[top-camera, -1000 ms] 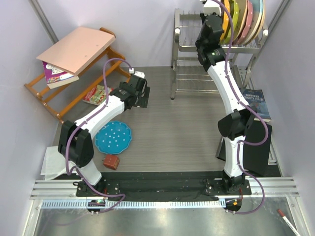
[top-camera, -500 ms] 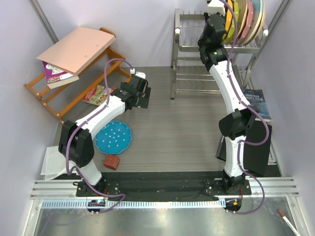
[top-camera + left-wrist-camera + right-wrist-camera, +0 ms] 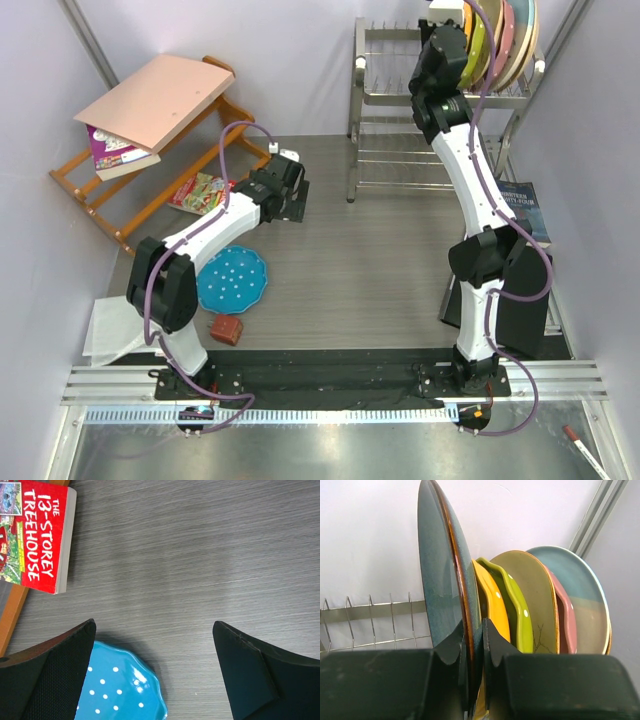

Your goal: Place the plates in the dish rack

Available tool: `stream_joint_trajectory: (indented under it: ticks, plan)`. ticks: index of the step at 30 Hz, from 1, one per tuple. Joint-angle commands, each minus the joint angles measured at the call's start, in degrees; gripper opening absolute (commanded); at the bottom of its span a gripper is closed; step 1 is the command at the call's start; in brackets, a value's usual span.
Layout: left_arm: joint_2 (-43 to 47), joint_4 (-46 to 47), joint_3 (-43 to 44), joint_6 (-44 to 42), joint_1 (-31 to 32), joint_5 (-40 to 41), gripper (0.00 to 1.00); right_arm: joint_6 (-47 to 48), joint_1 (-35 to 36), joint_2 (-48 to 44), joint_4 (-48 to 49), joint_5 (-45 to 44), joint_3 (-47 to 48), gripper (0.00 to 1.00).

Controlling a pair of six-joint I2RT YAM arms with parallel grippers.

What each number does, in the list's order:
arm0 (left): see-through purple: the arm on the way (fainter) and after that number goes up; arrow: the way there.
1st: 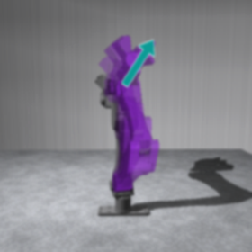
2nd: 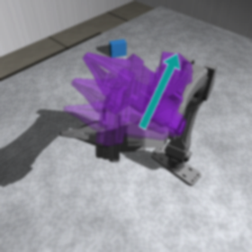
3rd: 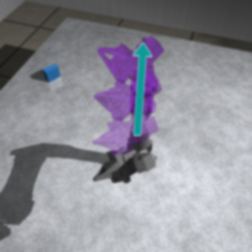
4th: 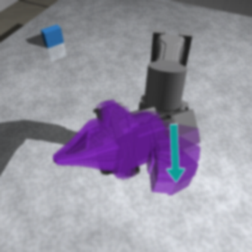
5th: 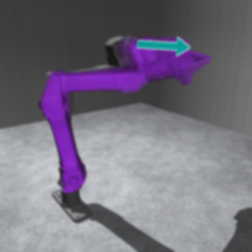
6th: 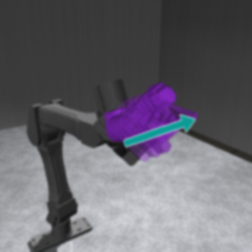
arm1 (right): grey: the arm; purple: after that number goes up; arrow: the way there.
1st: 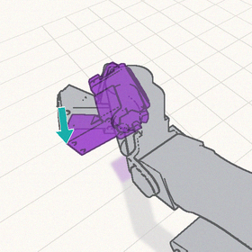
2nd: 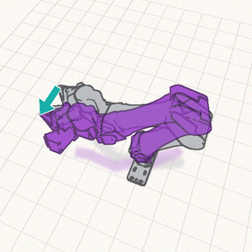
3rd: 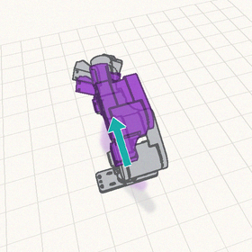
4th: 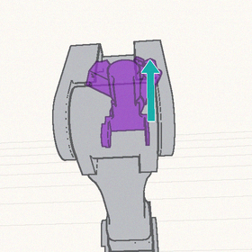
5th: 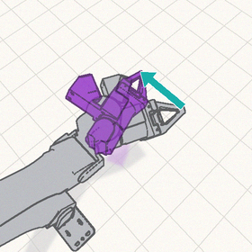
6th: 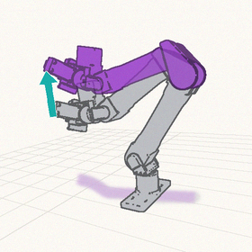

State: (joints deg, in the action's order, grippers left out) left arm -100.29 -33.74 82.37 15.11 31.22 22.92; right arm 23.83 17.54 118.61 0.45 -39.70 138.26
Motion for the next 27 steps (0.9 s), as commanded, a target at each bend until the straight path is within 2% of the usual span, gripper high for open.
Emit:
stream_joint_trajectory:
  ticks: [1, 8, 16, 17, 19, 20, 21, 23, 27]
  plan:
    - [0.18, 0.60, 2.01, 1.59, 0.24, -0.15, 0.99, -1.07, 0.74, -6.55, 9.67, 1.56, 1.75, 0.01]
    - [-0.25, 0.60, 2.18, 1.32, 0.24, 0.37, 0.99, -4.06, 1.70, -5.49, 4.13, 0.94, 0.61, 0.01]
    - [-0.61, 0.60, 2.09, 1.23, 0.24, 0.55, 0.99, -3.27, 2.06, -3.47, 2.28, -0.20, 0.35, 0.01]
    - [-0.61, 0.60, 2.10, 1.23, 0.24, 0.55, 1.00, -3.44, 2.06, -3.47, 2.02, -0.46, 0.35, 0.12]
    - [-0.78, 0.34, 2.36, 1.23, 0.24, 0.64, 0.99, -3.62, 2.06, -3.47, 1.40, -0.55, 0.17, 0.24]
    - [-0.70, 0.16, 2.45, 1.06, 0.24, 0.72, 0.99, -3.62, 2.15, -3.56, 1.22, -0.55, 0.17, 0.36]
    - [-0.78, 0.16, 2.45, 0.97, 0.24, 0.73, 0.99, -3.45, 2.15, -3.64, 1.22, -0.38, 0.17, 0.41]
    - [-0.78, 0.07, 2.45, 0.27, 0.24, 0.81, 1.00, -3.18, 2.24, -3.91, 1.22, 0.33, 0.17, 0.49]
    - [-1.13, -0.45, 2.53, -1.49, 0.24, 1.78, 0.99, -3.00, 2.67, -4.96, 1.40, 0.94, 0.17, 0.52]
